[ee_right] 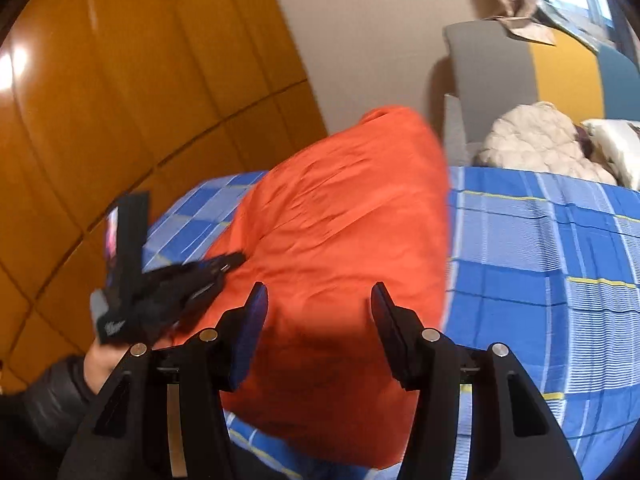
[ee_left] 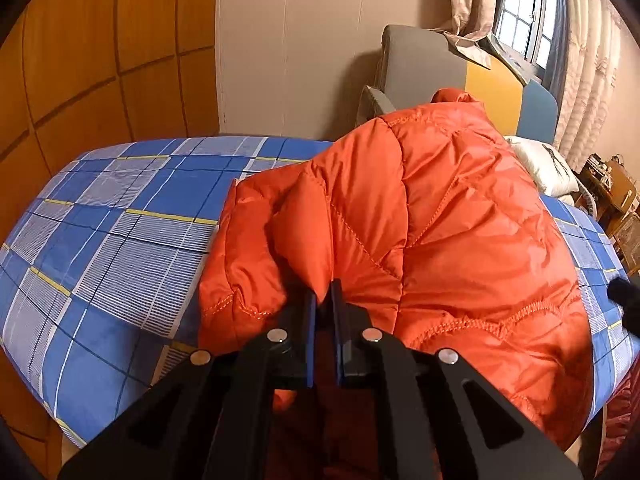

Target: Fold large clothes

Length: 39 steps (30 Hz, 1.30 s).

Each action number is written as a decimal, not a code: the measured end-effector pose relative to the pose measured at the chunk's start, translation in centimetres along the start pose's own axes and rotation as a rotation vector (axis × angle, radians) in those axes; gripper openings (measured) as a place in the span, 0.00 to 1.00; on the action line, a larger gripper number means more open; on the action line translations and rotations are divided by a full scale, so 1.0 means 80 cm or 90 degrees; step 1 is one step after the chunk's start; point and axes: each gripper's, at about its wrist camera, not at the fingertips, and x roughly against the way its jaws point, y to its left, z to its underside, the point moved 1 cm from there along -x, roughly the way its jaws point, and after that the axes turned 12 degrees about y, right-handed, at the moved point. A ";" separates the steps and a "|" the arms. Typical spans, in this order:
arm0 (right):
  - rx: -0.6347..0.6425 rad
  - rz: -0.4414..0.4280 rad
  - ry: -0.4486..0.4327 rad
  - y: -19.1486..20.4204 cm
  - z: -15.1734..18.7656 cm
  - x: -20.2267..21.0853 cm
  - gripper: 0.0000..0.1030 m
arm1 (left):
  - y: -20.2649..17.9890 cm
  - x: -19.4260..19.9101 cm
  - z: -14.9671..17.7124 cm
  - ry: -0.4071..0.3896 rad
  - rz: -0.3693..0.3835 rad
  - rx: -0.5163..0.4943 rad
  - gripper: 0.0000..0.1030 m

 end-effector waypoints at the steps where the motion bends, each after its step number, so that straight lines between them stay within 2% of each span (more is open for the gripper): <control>1: -0.005 0.004 0.001 -0.005 -0.003 -0.001 0.52 | 0.001 0.000 0.000 -0.003 0.002 0.001 0.06; 3: -0.017 0.007 0.005 -0.014 -0.008 -0.007 0.56 | 0.002 0.000 0.003 -0.006 0.004 0.001 0.06; 4: -0.024 0.010 0.006 -0.018 -0.012 -0.010 0.65 | 0.003 0.000 0.003 -0.008 0.003 0.001 0.06; 5: -0.030 0.010 0.005 -0.023 -0.018 -0.013 0.70 | 0.003 0.000 0.004 -0.011 0.003 0.002 0.06; 7: -0.041 -0.002 0.011 -0.033 -0.031 -0.020 0.71 | 0.004 -0.001 0.007 -0.016 0.000 -0.001 0.06; 10: -0.053 -0.011 0.024 -0.046 -0.055 -0.033 0.83 | 0.004 -0.001 0.009 -0.020 0.001 0.002 0.06; 13: -0.064 -0.017 0.041 -0.058 -0.072 -0.045 0.84 | 0.004 -0.001 0.013 -0.024 0.001 0.003 0.06; 14: -0.069 -0.021 0.046 -0.063 -0.077 -0.049 0.88 | 0.005 -0.001 0.013 -0.025 0.003 0.004 0.06; 19: -0.091 -0.042 0.079 -0.086 -0.094 -0.069 0.90 | 0.008 -0.002 0.018 -0.033 0.006 0.010 0.06; 26: -0.093 -0.085 0.127 -0.098 -0.099 -0.095 0.97 | 0.014 -0.005 0.023 -0.038 -0.006 0.022 0.06; 30: -0.076 -0.084 0.163 -0.094 -0.095 -0.117 0.97 | 0.027 -0.018 0.029 -0.017 -0.015 0.042 0.00; 34: -0.071 -0.112 0.179 -0.096 -0.090 -0.132 0.97 | 0.048 -0.040 0.039 0.022 -0.018 0.065 0.00; 39: -0.099 -0.135 0.194 -0.112 -0.087 -0.143 0.97 | 0.049 -0.034 0.036 0.011 -0.014 0.074 0.00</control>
